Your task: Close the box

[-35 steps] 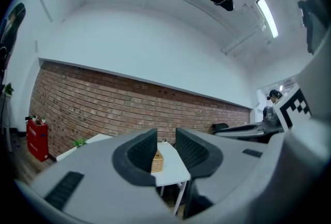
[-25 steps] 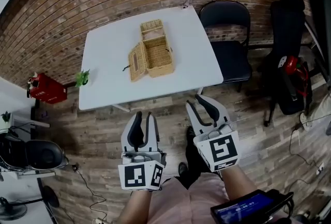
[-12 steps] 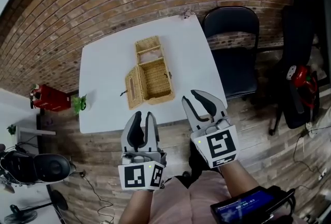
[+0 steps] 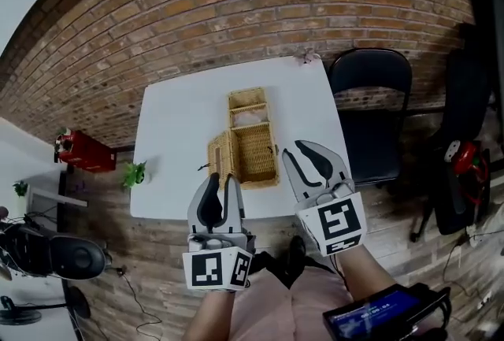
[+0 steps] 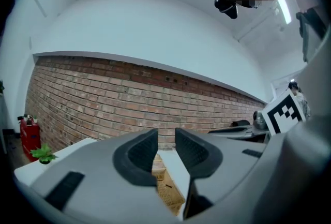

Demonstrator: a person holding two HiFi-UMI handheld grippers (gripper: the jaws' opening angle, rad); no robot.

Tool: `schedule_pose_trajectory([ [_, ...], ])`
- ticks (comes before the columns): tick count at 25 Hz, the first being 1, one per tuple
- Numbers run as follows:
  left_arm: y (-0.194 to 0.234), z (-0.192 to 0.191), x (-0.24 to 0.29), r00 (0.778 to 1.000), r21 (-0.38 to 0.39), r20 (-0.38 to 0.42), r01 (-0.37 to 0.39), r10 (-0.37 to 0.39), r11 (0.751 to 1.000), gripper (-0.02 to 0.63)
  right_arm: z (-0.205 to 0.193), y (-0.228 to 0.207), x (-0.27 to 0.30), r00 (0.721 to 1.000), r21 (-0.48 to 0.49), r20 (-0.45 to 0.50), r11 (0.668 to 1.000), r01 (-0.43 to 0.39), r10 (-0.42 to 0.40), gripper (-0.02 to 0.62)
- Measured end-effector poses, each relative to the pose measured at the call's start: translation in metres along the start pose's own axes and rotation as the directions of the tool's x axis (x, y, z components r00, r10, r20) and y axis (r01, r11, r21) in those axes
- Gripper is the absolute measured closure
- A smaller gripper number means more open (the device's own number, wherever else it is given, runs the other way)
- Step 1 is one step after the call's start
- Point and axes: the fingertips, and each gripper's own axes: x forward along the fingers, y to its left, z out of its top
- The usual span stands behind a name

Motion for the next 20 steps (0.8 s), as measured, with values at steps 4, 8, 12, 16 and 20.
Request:
schedule_pose_trajectory([
  [4,0.018,0.005,0.005,0.999,-0.023,0.018,-0.029,0.030,0.999,0.497,0.007,0.002,0.015,1.000,-0.036,-0.009,0.999,-0.003,0.003,0.502],
  [8,0.048,0.006,0.012,0.998,-0.046,0.031,-0.051,0.053,0.998,0.497,0.008,0.012,0.036,1.000,-0.063,-0.027,0.998,-0.009,0.007,0.502],
  [12,0.074,0.001,0.021,0.997,-0.074,0.024,-0.069,0.071,0.995,0.497,0.009,0.019,0.058,0.999,-0.072,-0.038,0.997,-0.017,0.014,0.502],
  [16,0.090,-0.018,0.028,0.997,-0.102,-0.017,-0.073,0.071,0.992,0.497,0.005,0.027,0.073,0.998,-0.071,-0.063,0.997,-0.032,0.027,0.502],
  [20,0.093,-0.053,0.020,0.991,-0.167,-0.107,-0.097,0.079,0.981,0.497,-0.013,0.035,0.074,0.989,-0.062,-0.142,0.996,-0.057,0.048,0.502],
])
